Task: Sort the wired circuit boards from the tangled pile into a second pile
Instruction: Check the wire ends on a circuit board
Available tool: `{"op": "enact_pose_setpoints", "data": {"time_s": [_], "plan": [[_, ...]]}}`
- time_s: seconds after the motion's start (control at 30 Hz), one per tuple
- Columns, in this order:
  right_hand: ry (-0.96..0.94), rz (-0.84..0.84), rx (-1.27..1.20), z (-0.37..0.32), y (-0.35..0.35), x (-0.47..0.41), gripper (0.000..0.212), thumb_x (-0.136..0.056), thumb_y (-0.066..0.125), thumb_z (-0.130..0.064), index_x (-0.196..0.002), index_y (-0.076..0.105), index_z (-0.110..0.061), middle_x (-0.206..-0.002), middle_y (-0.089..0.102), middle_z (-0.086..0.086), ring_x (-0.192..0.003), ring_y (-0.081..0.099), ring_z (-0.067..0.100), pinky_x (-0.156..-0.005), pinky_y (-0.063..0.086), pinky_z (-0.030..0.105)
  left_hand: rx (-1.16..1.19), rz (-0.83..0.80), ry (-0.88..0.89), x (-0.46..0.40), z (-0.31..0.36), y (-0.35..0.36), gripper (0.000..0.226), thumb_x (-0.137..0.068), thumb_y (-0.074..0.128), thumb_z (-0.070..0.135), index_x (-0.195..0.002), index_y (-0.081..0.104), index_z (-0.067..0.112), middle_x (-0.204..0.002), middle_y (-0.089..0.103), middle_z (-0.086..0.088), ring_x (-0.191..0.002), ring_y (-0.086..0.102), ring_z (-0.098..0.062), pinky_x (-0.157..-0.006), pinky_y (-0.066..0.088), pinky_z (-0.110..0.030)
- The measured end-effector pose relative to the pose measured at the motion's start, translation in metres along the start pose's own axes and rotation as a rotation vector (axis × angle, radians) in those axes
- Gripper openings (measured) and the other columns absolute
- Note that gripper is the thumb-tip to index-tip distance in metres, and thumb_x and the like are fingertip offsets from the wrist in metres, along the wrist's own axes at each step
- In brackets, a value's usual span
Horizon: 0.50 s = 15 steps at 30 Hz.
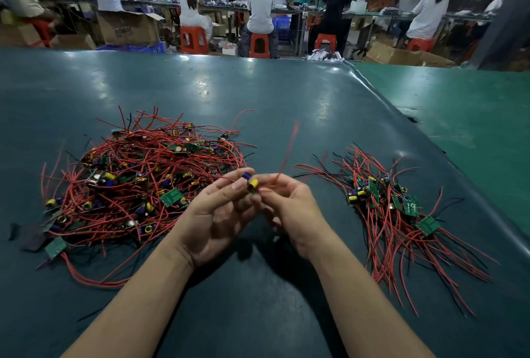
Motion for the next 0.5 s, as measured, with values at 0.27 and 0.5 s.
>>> {"op": "enact_pose_setpoints", "data": {"time_s": [0.27, 0.5], "plan": [[-0.066, -0.135, -0.005, -0.01, 0.005, 0.004, 0.019, -0.091, 0.065, -0.008, -0.102, 0.074, -0.021, -0.078, 0.072, -0.007, -0.051, 0.05, 0.001, -0.044, 0.034, 0.014, -0.031, 0.147, 0.15, -0.005, 0.008, -0.011, 0.028, -0.077, 0.061, 0.001, -0.092, 0.078, 0.016, -0.086, 0.071, -0.009, -0.072, 0.069, -0.015, -0.07, 0.058, -0.025], [-0.122, 0.087, -0.036, -0.011, -0.012, -0.001, 0.007, -0.088, 0.071, -0.011, -0.09, 0.077, -0.012, -0.066, 0.066, 0.0, -0.041, 0.043, 0.005, -0.04, 0.035, 0.015, -0.276, 0.241, 0.179, -0.006, 0.004, -0.017, 0.031, -0.068, 0.073, 0.01, -0.099, 0.07, 0.014, -0.094, 0.073, -0.008, -0.08, 0.07, -0.017, -0.068, 0.058, -0.025]]}}
Point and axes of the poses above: each hand's wrist, its own x-axis away from the middle knuckle, its own y-axis out of the palm, z = x × y, the point moved 7 cm from there along -x, towards the middle knuckle
